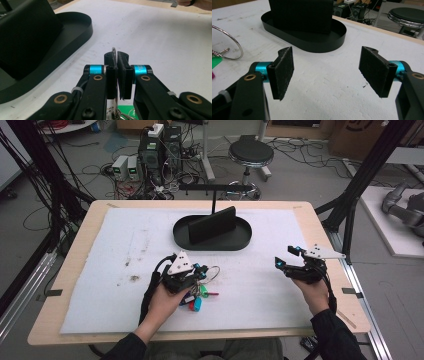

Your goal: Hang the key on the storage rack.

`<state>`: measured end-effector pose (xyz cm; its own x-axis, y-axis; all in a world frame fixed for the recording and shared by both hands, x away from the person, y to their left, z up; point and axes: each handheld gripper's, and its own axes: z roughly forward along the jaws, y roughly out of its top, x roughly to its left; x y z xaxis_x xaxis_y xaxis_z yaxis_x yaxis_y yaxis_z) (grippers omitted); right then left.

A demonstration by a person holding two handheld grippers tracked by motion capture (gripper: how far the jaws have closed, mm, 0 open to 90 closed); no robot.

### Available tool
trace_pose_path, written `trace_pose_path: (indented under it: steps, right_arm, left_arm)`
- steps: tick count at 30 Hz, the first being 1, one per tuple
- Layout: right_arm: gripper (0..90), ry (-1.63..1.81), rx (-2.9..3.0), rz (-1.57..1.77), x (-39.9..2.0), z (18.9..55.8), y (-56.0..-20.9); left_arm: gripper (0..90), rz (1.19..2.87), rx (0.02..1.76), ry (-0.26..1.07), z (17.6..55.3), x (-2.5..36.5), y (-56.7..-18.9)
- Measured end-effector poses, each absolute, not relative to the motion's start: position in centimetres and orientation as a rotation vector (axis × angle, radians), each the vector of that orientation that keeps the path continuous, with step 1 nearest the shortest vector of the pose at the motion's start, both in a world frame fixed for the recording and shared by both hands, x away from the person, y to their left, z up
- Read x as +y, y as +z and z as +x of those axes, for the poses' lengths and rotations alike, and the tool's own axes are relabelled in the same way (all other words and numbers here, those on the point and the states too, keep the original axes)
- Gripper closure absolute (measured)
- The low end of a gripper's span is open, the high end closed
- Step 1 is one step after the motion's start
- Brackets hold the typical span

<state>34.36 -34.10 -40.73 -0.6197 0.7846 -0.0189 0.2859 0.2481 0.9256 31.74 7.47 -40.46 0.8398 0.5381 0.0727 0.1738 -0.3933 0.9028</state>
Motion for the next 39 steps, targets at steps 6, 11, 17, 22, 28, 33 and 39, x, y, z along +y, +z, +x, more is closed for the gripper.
trace_pose_path:
  steps: [6, 11, 17, 22, 28, 33, 39]
  right_arm:
    - [28.4, 1.356, 2.043, 0.97, -34.1, 34.4, -40.8]
    - [28.4, 1.356, 2.044, 0.971, -34.1, 34.4, -40.8]
    - [28.4, 1.355, 2.046, 0.97, -34.0, 34.4, -40.8]
    - [28.4, 1.357, 2.042, 0.97, -34.1, 34.5, -40.8]
    - [28.4, 1.353, 2.043, 0.973, -34.1, 34.5, -40.8]
    - [28.4, 1.356, 2.042, 0.98, -34.2, 34.5, -40.8]
    - [28.5, 1.354, 2.038, 0.981, -34.2, 34.6, -40.8]
  left_arm:
    - [82.1, 2.01, 0.539, 0.413, 32.0, 7.2, -41.0]
    - [85.5, 2.025, 0.534, 0.409, 32.1, 7.2, -41.0]
    - [86.2, 2.024, 0.531, 0.409, 32.1, 7.5, -40.9]
    - [86.3, 2.004, 0.512, 0.425, 31.9, 7.7, -40.1]
    - [86.4, 1.964, 0.508, 0.459, 31.8, 8.5, -38.9]
    - [86.4, 1.929, 0.521, 0.487, 31.7, 9.4, -37.9]
    - [86.4, 1.893, 0.525, 0.518, 31.7, 10.4, -36.7]
